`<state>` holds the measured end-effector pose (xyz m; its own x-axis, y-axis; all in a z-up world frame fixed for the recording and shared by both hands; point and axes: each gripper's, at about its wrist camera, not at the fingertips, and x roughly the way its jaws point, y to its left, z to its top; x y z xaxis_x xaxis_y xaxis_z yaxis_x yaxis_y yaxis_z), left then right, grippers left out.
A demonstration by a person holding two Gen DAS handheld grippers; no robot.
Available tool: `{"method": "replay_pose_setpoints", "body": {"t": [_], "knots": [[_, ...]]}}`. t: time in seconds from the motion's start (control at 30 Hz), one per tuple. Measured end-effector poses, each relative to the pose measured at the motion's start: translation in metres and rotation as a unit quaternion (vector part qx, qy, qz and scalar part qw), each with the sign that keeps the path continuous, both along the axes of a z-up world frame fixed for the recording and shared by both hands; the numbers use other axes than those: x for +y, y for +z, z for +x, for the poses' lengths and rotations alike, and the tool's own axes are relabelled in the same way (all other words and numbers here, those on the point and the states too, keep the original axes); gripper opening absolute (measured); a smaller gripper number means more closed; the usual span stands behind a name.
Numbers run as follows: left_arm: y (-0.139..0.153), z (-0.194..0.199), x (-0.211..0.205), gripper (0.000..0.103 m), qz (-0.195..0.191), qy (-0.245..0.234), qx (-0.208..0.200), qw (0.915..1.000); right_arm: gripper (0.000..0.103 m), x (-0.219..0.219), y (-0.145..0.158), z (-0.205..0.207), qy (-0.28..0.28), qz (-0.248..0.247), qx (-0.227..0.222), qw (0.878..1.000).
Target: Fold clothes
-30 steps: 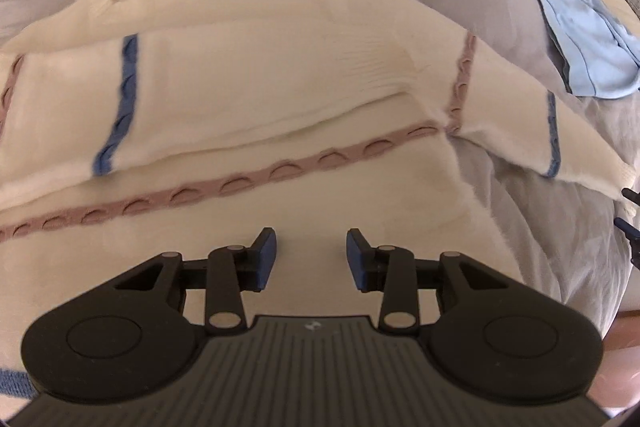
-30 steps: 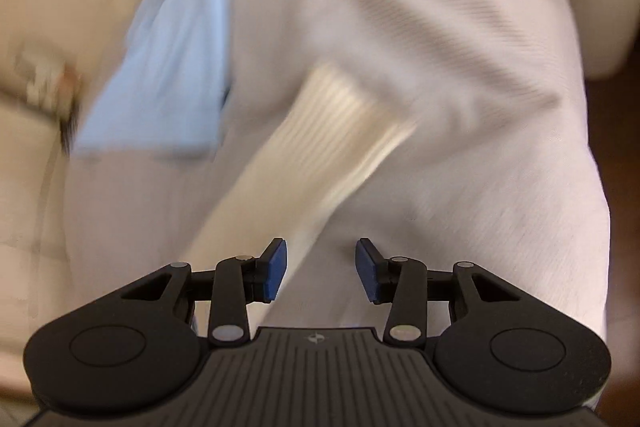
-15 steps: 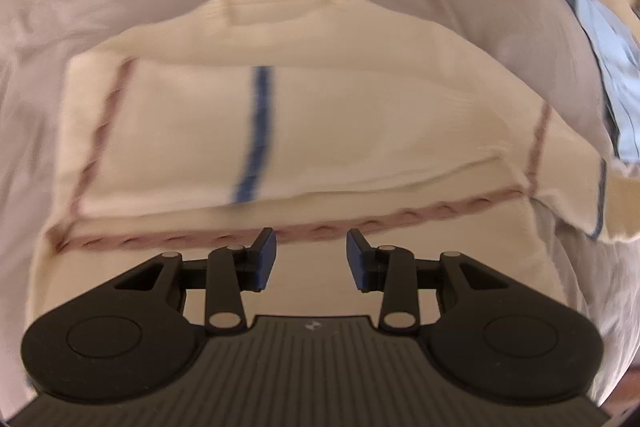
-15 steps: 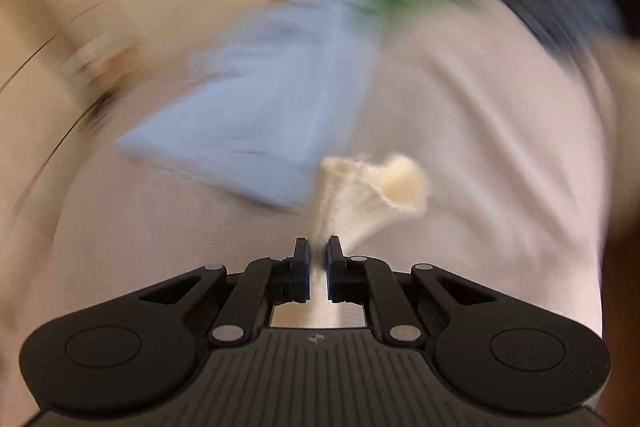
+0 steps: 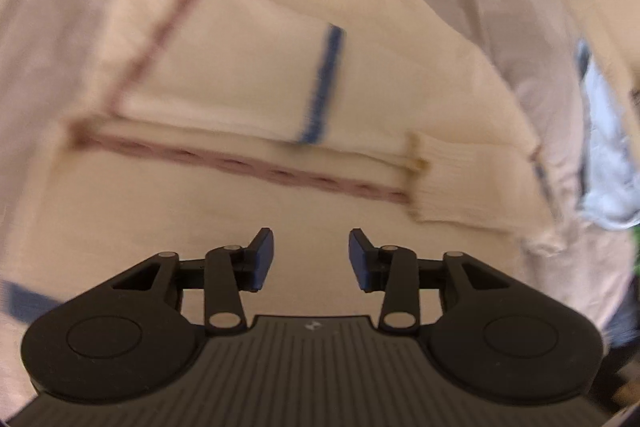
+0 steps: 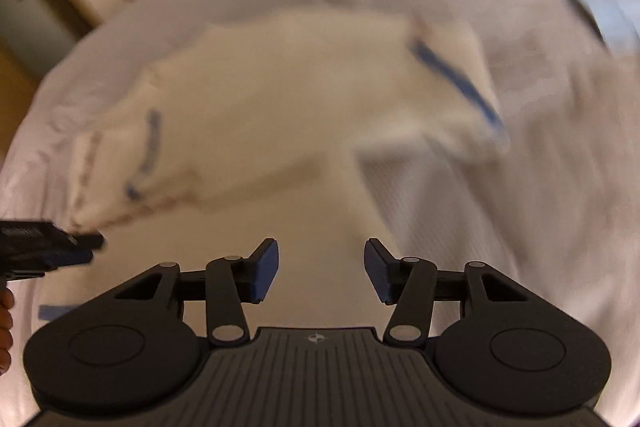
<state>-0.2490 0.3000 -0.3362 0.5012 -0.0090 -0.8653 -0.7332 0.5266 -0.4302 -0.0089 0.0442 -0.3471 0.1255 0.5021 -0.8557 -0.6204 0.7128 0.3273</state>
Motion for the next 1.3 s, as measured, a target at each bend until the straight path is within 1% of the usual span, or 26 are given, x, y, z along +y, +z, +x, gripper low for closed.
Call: {"method": "replay_pose_setpoints", "body": {"t": [0.03, 0.1, 0.17, 0.3, 0.33, 0.37, 0.4, 0.43, 0.47, 0.5, 0.53, 0.57, 0.6, 0.67, 0.7, 0.77, 0.8, 0.87, 0.93, 1.0, 1.07, 1.1, 1.17, 1.23, 1.27, 1.3], "knots": [[-0.006, 0.01, 0.001, 0.045, -0.016, 0.005, -0.012, 0.9998, 0.04, -0.011, -0.004, -0.003, -0.009, -0.001, 0.009, 1.0], [-0.018, 0.029, 0.002, 0.045, -0.048, 0.015, -0.035, 0.9981, 0.038, -0.025, -0.005, -0.011, -0.012, -0.006, 0.017, 1.0], [-0.029, 0.049, 0.003, 0.045, -0.074, 0.023, -0.055, 0.9955, 0.038, -0.028, -0.007, -0.017, -0.007, -0.011, 0.015, 1.0], [-0.049, 0.087, 0.004, 0.045, -0.079, 0.014, -0.061, 0.9949, 0.039, -0.031, -0.009, -0.032, -0.003, -0.015, 0.01, 1.0], [-0.053, 0.095, 0.004, 0.043, -0.077, 0.012, -0.061, 0.9951, 0.039, -0.033, -0.01, -0.032, -0.006, -0.012, 0.013, 1.0], [-0.056, 0.103, 0.003, 0.038, -0.077, 0.006, -0.062, 0.995, 0.039, -0.033, -0.011, -0.03, -0.009, -0.009, 0.016, 1.0], [-0.054, 0.111, 0.001, 0.014, -0.081, -0.008, -0.066, 0.9945, 0.039, -0.033, -0.011, -0.028, -0.011, -0.007, 0.018, 1.0], [-0.05, 0.118, -0.002, 0.003, -0.084, -0.024, -0.07, 0.9937, 0.039, -0.033, -0.013, -0.027, -0.012, -0.005, 0.02, 1.0], [-0.04, 0.123, -0.006, 0.003, -0.071, -0.042, -0.079, 0.9934, 0.039, -0.032, -0.014, -0.027, -0.012, -0.005, 0.02, 1.0], [-0.022, 0.126, -0.011, 0.003, -0.036, -0.063, -0.096, 0.9928, 0.039, -0.031, -0.015, -0.027, -0.012, -0.007, 0.02, 1.0], [-0.001, 0.126, -0.014, 0.003, 0.004, -0.079, -0.116, 0.9901, 0.039, -0.029, -0.016, -0.027, -0.012, -0.008, 0.019, 1.0], [0.021, 0.117, -0.011, 0.003, 0.043, -0.08, -0.137, 0.9865, 0.039, -0.028, -0.016, -0.027, -0.012, -0.01, 0.019, 1.0], [0.038, 0.102, -0.003, 0.003, 0.071, -0.066, -0.15, 0.9839, 0.039, -0.027, -0.016, -0.027, -0.012, -0.013, 0.019, 1.0], [0.074, 0.072, 0.013, 0.003, 0.125, -0.038, -0.177, 0.9754, 0.039, -0.025, -0.014, -0.027, -0.012, -0.019, 0.02, 1.0], [0.088, 0.054, 0.022, 0.003, 0.157, -0.022, -0.179, 0.9709, 0.039, -0.024, -0.013, -0.026, -0.011, -0.023, 0.02, 0.999], [0.102, 0.011, 0.042, 0.003, 0.225, 0.017, -0.147, 0.963, 0.039, -0.02, -0.013, -0.026, -0.011, -0.029, 0.018, 0.999], [0.095, -0.005, 0.052, 0.003, 0.236, 0.031, -0.118, 0.9641, 0.039, -0.018, -0.013, -0.026, -0.01, -0.032, 0.018, 0.999], [0.067, -0.03, 0.07, 0.003, 0.226, 0.051, -0.056, 0.9712, 0.04, -0.019, -0.011, -0.028, -0.011, -0.037, 0.015, 0.999], [0.038, -0.051, 0.085, 0.003, 0.212, 0.066, -0.001, 0.975, 0.04, -0.018, -0.012, -0.03, -0.009, -0.042, 0.01, 0.999], [0.011, -0.056, 0.088, 0.003, 0.196, 0.065, 0.025, 0.9782, 0.041, -0.014, -0.012, -0.032, -0.004, -0.051, 0.004, 0.999], [0.003, -0.057, 0.087, 0.003, 0.197, 0.067, 0.026, 0.9778, 0.041, -0.01, -0.012, -0.034, 0.002, -0.06, -0.002, 0.998], [0.003, -0.057, 0.086, 0.003, 0.202, 0.068, 0.021, 0.9767, 0.041, -0.008, -0.012, -0.035, 0.005, -0.065, -0.005, 0.998], [0.017, -0.059, 0.082, 0.003, 0.227, 0.068, -0.002, 0.9715, 0.041, -0.007, -0.011, -0.036, 0.01, -0.072, -0.009, 0.997], [0.031, -0.058, 0.082, 0.003, 0.256, 0.047, -0.018, 0.9653, 0.041, -0.009, -0.009, -0.037, 0.012, -0.077, -0.012, 0.997], [0.032, -0.055, 0.083, 0.003, 0.264, 0.035, -0.019, 0.9636, 0.041, -0.008, -0.009, -0.038, 0.012, -0.08, -0.014, 0.997], [0.025, -0.05, 0.087, 0.003, 0.264, 0.019, -0.009, 0.9642, 0.042, -0.007, -0.01, -0.039, 0.011, -0.083, -0.016, 0.996]]}}
